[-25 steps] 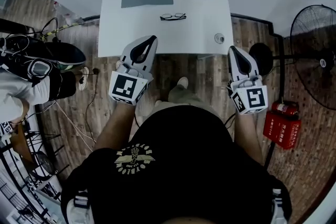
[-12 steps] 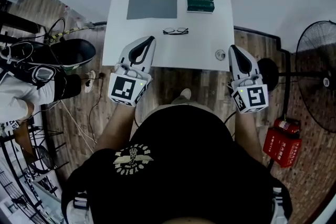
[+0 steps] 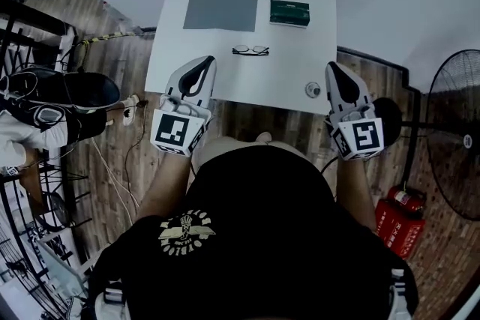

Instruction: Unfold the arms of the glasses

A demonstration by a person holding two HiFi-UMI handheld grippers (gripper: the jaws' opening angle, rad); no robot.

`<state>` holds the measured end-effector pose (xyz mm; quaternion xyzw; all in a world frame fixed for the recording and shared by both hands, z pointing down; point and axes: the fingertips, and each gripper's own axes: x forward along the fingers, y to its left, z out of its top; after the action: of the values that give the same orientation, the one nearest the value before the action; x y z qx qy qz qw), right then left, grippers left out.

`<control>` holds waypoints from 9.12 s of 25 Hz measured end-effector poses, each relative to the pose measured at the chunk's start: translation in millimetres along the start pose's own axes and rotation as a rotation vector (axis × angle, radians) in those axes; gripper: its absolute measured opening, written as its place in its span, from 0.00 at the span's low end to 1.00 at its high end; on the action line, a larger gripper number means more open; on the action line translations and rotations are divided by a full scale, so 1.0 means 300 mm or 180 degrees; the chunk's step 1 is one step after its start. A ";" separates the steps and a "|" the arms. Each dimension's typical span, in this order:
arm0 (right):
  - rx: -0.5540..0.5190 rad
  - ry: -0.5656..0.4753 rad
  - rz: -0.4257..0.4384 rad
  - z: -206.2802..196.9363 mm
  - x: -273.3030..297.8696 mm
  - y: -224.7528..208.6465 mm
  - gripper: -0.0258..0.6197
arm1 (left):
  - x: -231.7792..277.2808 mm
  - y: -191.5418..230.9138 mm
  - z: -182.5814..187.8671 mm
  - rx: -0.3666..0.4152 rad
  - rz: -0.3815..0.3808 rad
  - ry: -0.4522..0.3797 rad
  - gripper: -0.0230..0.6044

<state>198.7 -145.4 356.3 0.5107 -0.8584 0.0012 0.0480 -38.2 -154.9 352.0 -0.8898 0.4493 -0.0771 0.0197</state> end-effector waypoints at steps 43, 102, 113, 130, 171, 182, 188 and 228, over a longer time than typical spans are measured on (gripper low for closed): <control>-0.0417 0.0890 0.0777 -0.353 0.414 0.213 0.04 | 0.167 0.179 -0.199 -0.0114 -0.0039 0.0285 0.05; -0.2401 0.3253 0.1164 -1.199 0.928 0.280 0.07 | 0.274 0.575 -0.526 -0.0520 0.0007 0.0761 0.05; -0.1357 0.2659 0.0762 -0.985 0.892 0.204 0.07 | 0.306 0.475 -0.446 -0.0457 -0.0246 0.0638 0.05; 0.0697 0.1375 0.0824 -0.580 0.724 0.247 0.07 | 0.257 0.197 -0.418 -0.0754 -0.0814 0.0761 0.09; 0.0445 0.0362 0.1212 -0.226 0.391 0.324 0.07 | 0.284 -0.189 -0.156 -0.1325 -0.1561 0.0464 0.09; 0.0769 0.0317 0.1109 -0.225 0.383 0.307 0.07 | 0.209 -0.167 -0.182 -0.1528 -0.1512 0.0372 0.08; 0.1230 0.0231 0.0997 -0.225 0.361 0.249 0.07 | 0.181 -0.171 -0.196 -0.1572 -0.1450 0.0347 0.08; 0.0907 0.0069 0.0203 -0.165 0.211 -0.021 0.06 | 0.134 -0.148 -0.197 -0.0567 -0.0976 0.0497 0.20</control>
<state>178.2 -201.2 410.7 0.4848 -0.8648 0.1301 -0.0158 11.3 -158.8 419.9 -0.9374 0.3137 -0.1079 -0.1061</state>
